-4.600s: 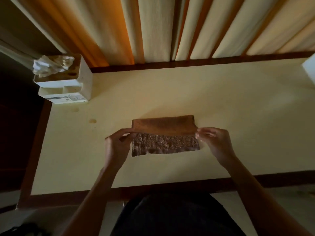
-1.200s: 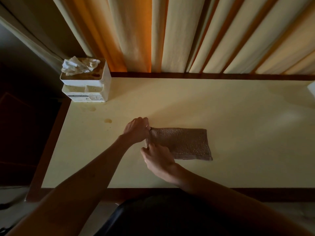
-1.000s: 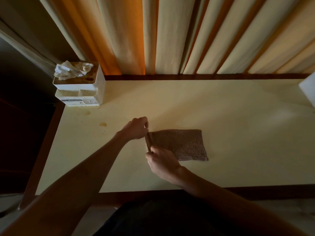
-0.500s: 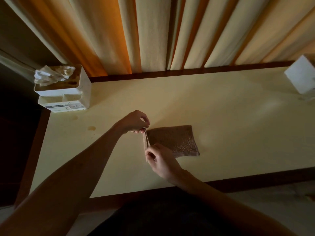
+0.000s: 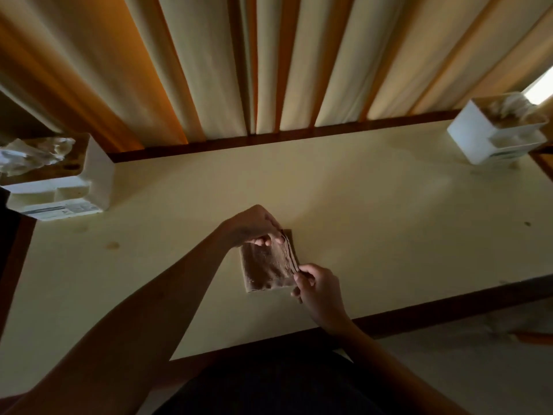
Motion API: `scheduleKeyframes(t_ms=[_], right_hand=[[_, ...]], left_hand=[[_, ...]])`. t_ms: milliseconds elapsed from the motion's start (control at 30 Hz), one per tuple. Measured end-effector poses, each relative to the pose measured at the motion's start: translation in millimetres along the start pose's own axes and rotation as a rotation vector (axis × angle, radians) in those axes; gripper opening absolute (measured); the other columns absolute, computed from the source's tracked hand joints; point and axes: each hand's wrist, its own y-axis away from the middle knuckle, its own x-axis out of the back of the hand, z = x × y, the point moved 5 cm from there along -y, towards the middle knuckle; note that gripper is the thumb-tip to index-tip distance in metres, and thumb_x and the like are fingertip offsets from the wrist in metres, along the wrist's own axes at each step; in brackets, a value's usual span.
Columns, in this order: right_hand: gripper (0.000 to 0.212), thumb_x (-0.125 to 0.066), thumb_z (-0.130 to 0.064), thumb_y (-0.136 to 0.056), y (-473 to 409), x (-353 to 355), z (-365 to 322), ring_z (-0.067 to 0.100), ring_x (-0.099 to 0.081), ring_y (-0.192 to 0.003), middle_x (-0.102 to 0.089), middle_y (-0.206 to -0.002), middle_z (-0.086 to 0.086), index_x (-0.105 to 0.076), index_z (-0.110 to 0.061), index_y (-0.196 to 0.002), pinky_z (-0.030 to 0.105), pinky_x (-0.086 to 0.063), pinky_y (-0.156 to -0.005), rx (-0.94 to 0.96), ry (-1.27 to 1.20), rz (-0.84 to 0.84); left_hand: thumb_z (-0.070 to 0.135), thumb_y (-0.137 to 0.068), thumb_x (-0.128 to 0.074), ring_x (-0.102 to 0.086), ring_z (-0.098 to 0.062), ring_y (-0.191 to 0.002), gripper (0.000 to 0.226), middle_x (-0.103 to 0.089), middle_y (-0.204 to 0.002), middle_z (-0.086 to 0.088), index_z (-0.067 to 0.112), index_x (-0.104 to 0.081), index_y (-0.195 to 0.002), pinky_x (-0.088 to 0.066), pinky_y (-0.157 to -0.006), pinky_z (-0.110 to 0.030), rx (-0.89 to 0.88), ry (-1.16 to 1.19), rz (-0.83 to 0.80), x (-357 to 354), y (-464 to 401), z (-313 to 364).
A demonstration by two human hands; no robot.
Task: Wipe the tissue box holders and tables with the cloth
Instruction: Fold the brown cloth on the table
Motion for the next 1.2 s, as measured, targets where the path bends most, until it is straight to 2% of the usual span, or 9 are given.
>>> scheduleKeyframes(t_ms=[200,233,333,500,567,667,800,1000,1200], right_hand=[[0.016,-0.058,-0.012,-0.098,-12.1,14.3,14.1,0.001,-0.064,-0.052,-0.071,-0.078,0.003,-0.070,-0.003,-0.104,0.012,-0.044,-0.051,0.000,0.045,-0.023],[0.017,-0.058,-0.013,-0.097,-13.9,15.7,17.3,0.006,-0.067,-0.060,-0.074,-0.085,0.007,-0.071,-0.003,-0.103,0.014,-0.044,-0.055,0.007,0.073,-0.016],[0.016,-0.062,-0.015,-0.096,-20.0,22.0,27.8,0.023,-0.069,-0.088,-0.072,-0.100,0.012,-0.073,-0.005,-0.102,0.020,-0.040,-0.070,0.029,0.209,0.023],[0.018,-0.067,-0.011,-0.091,-29.0,22.7,23.8,0.030,-0.064,-0.097,-0.065,-0.108,0.013,-0.068,-0.006,-0.108,0.037,-0.055,-0.078,0.249,0.364,0.037],[0.025,-0.065,-0.014,-0.091,-31.2,15.7,11.3,0.029,-0.061,-0.106,-0.064,-0.116,0.011,-0.064,-0.007,-0.115,0.042,-0.054,-0.084,0.425,0.471,0.007],[0.046,-0.044,-0.032,-0.098,-41.2,-4.0,-0.6,0.030,-0.048,-0.136,-0.055,-0.142,0.012,-0.055,-0.006,-0.135,0.050,-0.041,-0.105,0.591,0.610,-0.154],[0.070,-0.027,-0.052,-0.098,-60.0,-16.1,12.6,0.032,-0.033,-0.147,-0.040,-0.157,0.009,-0.045,-0.005,-0.146,0.067,-0.028,-0.110,0.596,0.850,-0.361],[0.079,-0.014,-0.062,-0.097,-58.7,-6.8,26.9,0.031,-0.013,-0.153,-0.019,-0.166,0.004,-0.025,-0.010,-0.157,0.068,-0.014,-0.116,0.579,0.954,-0.427],[0.078,-0.021,-0.063,-0.097,-37.9,8.0,46.9,0.034,-0.012,-0.153,-0.020,-0.166,0.001,-0.027,-0.013,-0.157,0.069,-0.015,-0.115,0.591,0.936,-0.413]], left_hand=[[0.009,-0.086,-0.067,-0.059,-0.008,-0.046,0.008,-0.074,-0.072,-0.007,0.007,-0.073,-0.081,-0.041,-0.043,-0.016,-0.050,-0.224,0.207,-21.4,-13.3,13.1],[0.013,-0.085,-0.068,-0.062,-0.009,-0.050,0.003,-0.074,-0.073,-0.006,0.012,-0.070,-0.085,-0.045,-0.046,-0.017,-0.045,-0.253,0.247,-22.9,-13.0,12.6],[0.026,-0.086,-0.067,-0.065,-0.017,-0.075,0.022,-0.072,-0.090,-0.001,0.021,-0.064,-0.107,-0.052,-0.068,-0.027,-0.043,-0.473,0.479,-14.9,2.5,6.1],[0.009,-0.090,-0.064,-0.067,-0.027,-0.080,0.015,-0.071,-0.096,-0.008,0.011,-0.068,-0.104,-0.051,-0.064,-0.035,-0.436,-0.723,0.740,-18.3,54.2,-22.7],[0.011,-0.082,-0.074,-0.067,-0.034,-0.094,0.024,-0.069,-0.109,-0.012,0.009,-0.067,-0.106,-0.054,-0.073,-0.045,-0.528,-0.856,0.720,-28.2,61.9,-43.6],[0.039,-0.076,-0.080,-0.054,-0.032,-0.125,0.063,-0.056,-0.137,-0.013,0.010,-0.057,-0.127,-0.046,-0.093,-0.054,-0.440,-0.940,0.562,-36.4,55.3,-71.8],[0.070,-0.087,-0.031,-0.029,-0.019,-0.146,0.084,-0.033,-0.158,-0.005,0.013,-0.040,-0.148,-0.029,-0.109,-0.056,-0.215,-1.001,0.489,-37.9,53.6,-90.9],[0.077,-0.091,-0.008,-0.013,-0.027,-0.150,0.089,-0.012,-0.164,-0.003,0.016,-0.019,-0.155,-0.018,-0.108,-0.070,-0.109,-1.076,0.420,-51.9,52.4,-107.0],[0.076,-0.092,-0.014,-0.021,-0.034,-0.148,0.087,-0.025,-0.161,-0.004,0.017,-0.028,-0.153,-0.024,-0.107,-0.072,-0.194,-1.135,0.415,-74.7,58.5,-112.3]])
